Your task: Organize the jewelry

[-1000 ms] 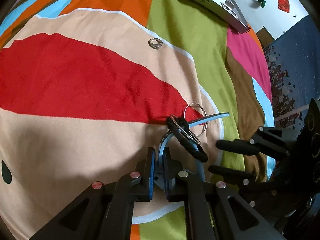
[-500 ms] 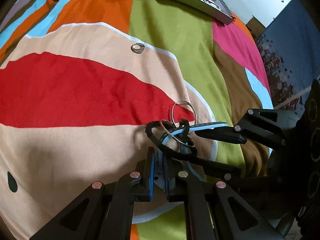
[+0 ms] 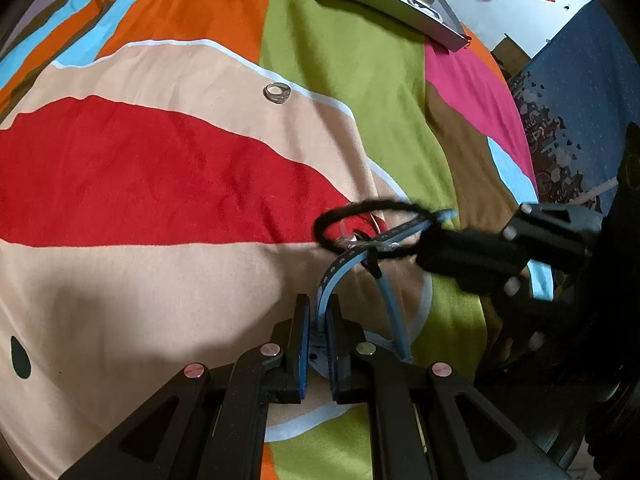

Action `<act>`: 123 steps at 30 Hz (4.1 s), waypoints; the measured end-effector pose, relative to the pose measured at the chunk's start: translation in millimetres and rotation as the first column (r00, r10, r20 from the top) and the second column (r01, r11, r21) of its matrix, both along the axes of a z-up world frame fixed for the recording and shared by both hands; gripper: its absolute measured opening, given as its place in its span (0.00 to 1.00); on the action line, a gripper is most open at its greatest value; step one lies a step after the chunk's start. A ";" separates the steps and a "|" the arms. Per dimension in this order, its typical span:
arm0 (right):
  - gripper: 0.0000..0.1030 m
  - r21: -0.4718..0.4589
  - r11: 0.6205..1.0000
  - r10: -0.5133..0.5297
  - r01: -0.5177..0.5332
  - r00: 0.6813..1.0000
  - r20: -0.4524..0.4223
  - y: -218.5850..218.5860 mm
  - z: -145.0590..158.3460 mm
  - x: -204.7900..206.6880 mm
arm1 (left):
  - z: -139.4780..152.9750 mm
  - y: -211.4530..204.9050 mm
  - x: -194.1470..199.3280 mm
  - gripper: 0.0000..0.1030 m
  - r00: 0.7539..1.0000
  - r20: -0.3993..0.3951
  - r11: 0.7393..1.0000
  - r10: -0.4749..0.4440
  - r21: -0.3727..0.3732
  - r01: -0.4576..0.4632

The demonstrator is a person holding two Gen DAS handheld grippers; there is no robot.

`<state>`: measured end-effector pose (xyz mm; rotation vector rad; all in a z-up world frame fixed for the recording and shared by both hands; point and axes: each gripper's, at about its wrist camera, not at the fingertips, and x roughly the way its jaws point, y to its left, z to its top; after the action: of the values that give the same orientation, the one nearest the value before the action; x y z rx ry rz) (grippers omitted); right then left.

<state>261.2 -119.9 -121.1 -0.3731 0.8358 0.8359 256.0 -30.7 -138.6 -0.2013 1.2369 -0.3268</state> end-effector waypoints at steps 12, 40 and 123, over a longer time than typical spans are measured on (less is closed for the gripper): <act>0.05 0.111 0.966 -0.233 0.235 0.972 -0.027 -47.9 10.6 30.1 | 3.3 -4.5 -2.6 0.07 0.998 -0.055 0.999 -0.042 -0.034 0.040; 0.05 0.272 0.859 -0.337 0.433 0.879 -0.337 -106.1 -16.3 65.2 | 47.7 9.9 8.8 0.07 0.994 0.049 0.994 0.093 0.058 -0.096; 0.05 0.021 0.921 -0.388 0.388 0.915 0.106 -57.6 6.8 97.9 | 28.5 41.6 31.4 0.07 0.973 0.072 0.976 0.219 -0.010 -0.218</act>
<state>359.1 -177.5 -114.3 -0.2385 0.7751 0.4399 287.4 10.9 -110.2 -0.3217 1.1301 -0.1429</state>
